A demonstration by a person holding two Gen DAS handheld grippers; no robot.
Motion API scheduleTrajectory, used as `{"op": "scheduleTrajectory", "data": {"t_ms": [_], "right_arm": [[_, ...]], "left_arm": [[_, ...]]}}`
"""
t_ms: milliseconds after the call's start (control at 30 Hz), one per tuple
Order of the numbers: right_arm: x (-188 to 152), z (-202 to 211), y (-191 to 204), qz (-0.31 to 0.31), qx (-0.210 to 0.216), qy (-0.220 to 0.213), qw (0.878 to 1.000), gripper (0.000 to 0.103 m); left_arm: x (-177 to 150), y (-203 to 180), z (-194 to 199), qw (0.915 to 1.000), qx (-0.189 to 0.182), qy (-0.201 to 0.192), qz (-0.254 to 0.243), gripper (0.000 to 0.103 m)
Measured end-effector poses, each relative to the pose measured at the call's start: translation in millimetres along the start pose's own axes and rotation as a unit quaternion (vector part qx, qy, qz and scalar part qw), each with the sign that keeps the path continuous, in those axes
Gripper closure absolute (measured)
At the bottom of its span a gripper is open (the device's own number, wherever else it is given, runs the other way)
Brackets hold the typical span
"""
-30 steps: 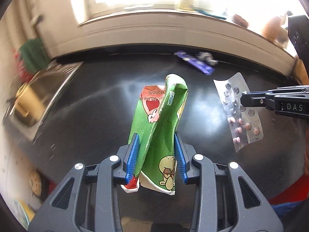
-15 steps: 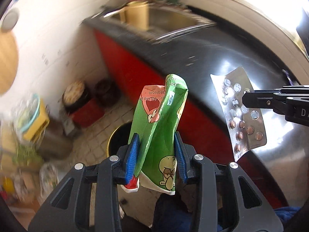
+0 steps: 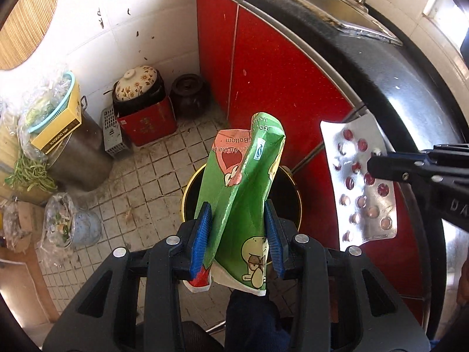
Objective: Collect trash
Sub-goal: 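Carry bag and blister pack over the bin and open both tools to drop them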
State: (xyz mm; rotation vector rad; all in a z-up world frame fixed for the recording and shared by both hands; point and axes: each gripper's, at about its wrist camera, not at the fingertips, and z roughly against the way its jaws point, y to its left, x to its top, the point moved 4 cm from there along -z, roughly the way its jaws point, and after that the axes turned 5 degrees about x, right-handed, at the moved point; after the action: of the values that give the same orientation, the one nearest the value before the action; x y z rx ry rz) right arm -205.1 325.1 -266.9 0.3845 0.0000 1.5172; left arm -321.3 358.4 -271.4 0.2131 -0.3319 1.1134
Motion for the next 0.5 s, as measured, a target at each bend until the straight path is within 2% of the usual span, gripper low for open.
{"op": "scheduleTrajectory", "data": {"t_ms": [167,267,300,333,400,433,467,500], "right_arm": [[5.8,-11.2,-1.1,0.005,-0.006,0.009,1.000,0.098],[9.0,-12.3,-0.7,0.008,-0.002,0.015,1.000,0.098],[10.5,-13.6,-1.3,0.008,-0.005,0.019,1.000,0.098],[10.2,-13.4,-2.7,0.009,-0.009,0.021,1.000,0.098],[9.7,-12.1,-4.1,0.006,-0.002,0.024,1.000,0.090],[8.8,-8.8,-5.5,0.004,0.001,0.021,1.000,0.070],[8.7,-5.0,-5.8,0.002,0.003,0.015,1.000,0.036],[8.5,2.3,-6.1,0.002,0.004,0.001,1.000,0.027]], "left_arm": [[-3.1,0.7,-9.2,1.0000,-0.004,0.004,0.001,0.067],[-4.8,4.6,-15.7,0.9999,-0.012,0.007,0.003,0.062],[-5.0,5.4,-16.5,0.9999,-0.010,0.005,0.003,0.057],[-4.9,6.2,-17.7,0.9999,-0.013,0.005,0.002,0.047],[-5.5,7.6,-18.7,1.0000,-0.009,0.003,0.000,0.030],[-6.4,7.3,-17.9,1.0000,-0.005,-0.001,-0.002,0.029],[-6.6,6.2,-17.4,1.0000,-0.005,0.000,-0.005,0.029],[-7.0,4.1,-17.0,1.0000,-0.003,0.003,-0.009,0.029]]}}
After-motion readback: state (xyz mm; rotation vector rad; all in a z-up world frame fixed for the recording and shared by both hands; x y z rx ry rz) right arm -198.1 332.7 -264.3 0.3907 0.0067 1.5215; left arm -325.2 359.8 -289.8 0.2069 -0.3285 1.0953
